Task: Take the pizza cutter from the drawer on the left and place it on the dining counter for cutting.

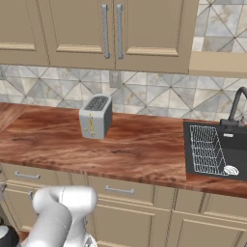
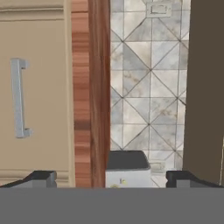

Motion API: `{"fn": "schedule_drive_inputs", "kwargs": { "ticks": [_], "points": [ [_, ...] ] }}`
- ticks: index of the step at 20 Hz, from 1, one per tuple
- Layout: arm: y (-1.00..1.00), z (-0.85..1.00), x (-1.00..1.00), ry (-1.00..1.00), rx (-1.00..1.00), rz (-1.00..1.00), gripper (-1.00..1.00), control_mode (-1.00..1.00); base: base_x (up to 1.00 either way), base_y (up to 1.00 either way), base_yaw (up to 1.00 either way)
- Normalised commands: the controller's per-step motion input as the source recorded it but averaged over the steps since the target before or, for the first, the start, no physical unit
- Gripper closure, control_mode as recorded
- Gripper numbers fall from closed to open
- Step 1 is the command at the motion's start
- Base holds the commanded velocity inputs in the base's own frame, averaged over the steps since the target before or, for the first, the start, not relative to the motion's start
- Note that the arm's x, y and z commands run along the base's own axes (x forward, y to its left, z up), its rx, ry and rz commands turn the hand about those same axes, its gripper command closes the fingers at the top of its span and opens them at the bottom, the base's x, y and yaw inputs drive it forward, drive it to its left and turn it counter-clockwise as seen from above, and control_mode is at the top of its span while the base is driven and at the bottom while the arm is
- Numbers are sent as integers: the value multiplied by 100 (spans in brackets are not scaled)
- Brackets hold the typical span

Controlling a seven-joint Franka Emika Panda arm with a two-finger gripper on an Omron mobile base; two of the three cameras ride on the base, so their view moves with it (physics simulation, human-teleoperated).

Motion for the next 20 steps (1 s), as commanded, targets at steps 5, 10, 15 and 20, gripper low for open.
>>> {"fn": "schedule_drive_inputs", "kwargs": {
  "ticks": [5,10,15,20],
  "points": [
    [6,-28,0,-5,-5,0,-100,-100,0,0,0],
    [2,-26,0,-1,-1,0,-100,-100,0,0,0],
    [2,-33,0,-2,-2,0,-100,-100,0,0,0],
    [6,-37,2,-3,-3,0,-100,-100,0,0,0]
  ]
}}
